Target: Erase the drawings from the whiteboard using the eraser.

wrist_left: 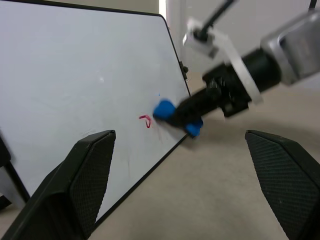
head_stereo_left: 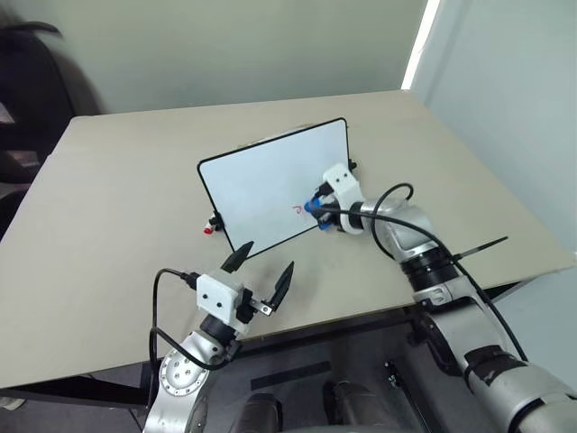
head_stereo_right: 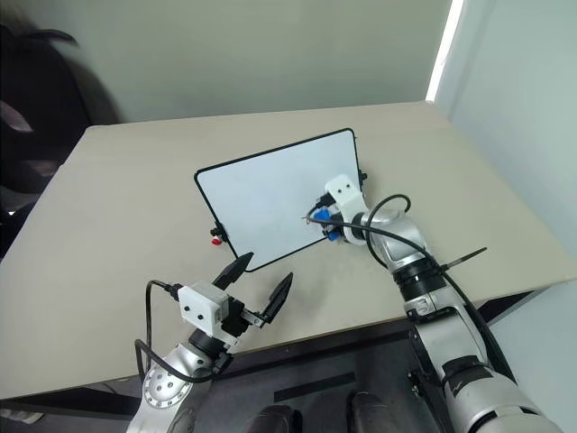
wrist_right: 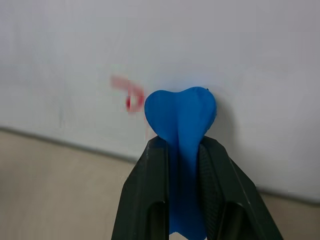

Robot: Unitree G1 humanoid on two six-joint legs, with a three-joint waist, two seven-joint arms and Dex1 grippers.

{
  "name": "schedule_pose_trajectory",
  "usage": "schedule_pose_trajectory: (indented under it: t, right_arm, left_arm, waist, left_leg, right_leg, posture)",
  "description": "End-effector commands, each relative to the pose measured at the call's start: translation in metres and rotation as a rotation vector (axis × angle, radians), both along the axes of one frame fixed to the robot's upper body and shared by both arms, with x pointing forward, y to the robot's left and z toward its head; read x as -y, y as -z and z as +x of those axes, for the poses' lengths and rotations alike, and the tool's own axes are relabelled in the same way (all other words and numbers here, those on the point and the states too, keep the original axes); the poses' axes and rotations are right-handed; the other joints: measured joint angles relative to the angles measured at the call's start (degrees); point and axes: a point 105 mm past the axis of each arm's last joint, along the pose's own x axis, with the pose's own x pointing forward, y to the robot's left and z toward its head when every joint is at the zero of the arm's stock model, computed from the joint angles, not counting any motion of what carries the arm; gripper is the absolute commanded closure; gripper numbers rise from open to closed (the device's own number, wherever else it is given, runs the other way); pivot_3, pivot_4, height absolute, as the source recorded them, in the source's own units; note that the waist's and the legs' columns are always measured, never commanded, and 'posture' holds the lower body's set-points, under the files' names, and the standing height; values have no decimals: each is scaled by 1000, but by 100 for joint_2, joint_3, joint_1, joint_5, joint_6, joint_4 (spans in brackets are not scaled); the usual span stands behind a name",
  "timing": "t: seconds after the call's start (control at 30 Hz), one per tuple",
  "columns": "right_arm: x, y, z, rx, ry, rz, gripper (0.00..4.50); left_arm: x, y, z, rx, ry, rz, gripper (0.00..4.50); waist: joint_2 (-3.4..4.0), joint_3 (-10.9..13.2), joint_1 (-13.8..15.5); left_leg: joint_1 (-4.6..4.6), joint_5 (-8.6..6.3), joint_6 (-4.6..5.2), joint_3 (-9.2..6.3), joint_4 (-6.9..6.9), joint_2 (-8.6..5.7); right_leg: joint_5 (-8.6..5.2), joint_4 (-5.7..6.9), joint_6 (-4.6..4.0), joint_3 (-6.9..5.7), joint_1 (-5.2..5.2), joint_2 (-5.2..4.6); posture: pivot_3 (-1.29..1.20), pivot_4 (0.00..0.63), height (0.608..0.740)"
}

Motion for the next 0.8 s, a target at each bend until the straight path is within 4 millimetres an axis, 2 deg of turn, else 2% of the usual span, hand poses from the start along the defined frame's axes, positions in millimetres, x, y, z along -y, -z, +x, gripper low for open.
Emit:
schedule_pose_trajectory:
  t: [0.03, 0.2, 0.4, 0.53, 0.67, 0.8]
  right_arm:
    - [-8, 0, -2, 14, -21, -15, 3791]
    - [-9, -17, 3, 60, -21, -6, 3791]
    - [-18, -67, 6, 164, -43, 57, 3791]
    - [-31, -88, -2, 205, -90, 94, 3791]
    - [-34, -80, -4, 190, -94, 87, 3791]
    - [-33, -42, -8, 115, -93, 24, 3791]
  left_arm:
    - [0, -5, -1, 22, -2, -1, 0]
    - [-1, -6, 0, 23, -2, -1, 0]
    - [-1, -5, 1, 24, 0, -1, 0]
    - [-1, -6, 2, 25, 0, -2, 0]
    - [0, -6, 2, 26, 1, -5, 0]
    - [1, -6, 2, 27, 2, -7, 0]
  waist:
    - [2, 2, -1]
    - [3, 3, 0]
    - [5, 9, -2]
    - [3, 6, 2]
    - [-5, 0, 23]
    - [-13, -31, 27]
  left_leg:
    - [-1, 0, 0, 0, 0, 0]
    - [-2, 0, -1, 0, 2, 0]
    - [-14, -1, -2, 2, 1, 0]
    - [-13, 0, -1, 1, -1, 0]
    - [-11, 1, 2, 0, 0, 2]
    - [1, 2, 3, 1, 4, 1]
  right_leg:
    - [0, -1, 0, 0, -2, 0]
    - [2, -1, 0, 0, -20, 0]
    - [4, -3, -3, 0, -36, 0]
    - [5, -2, -4, -2, -39, 1]
    - [6, -2, -6, -3, -36, 1]
    - [26, -5, -39, -3, -31, -1]
  posture:
    - [0, 150, 739]
    - [0, 150, 739]
    - [0, 150, 739]
    - [0, 150, 739]
    - [0, 150, 739]
    - [0, 150, 739]
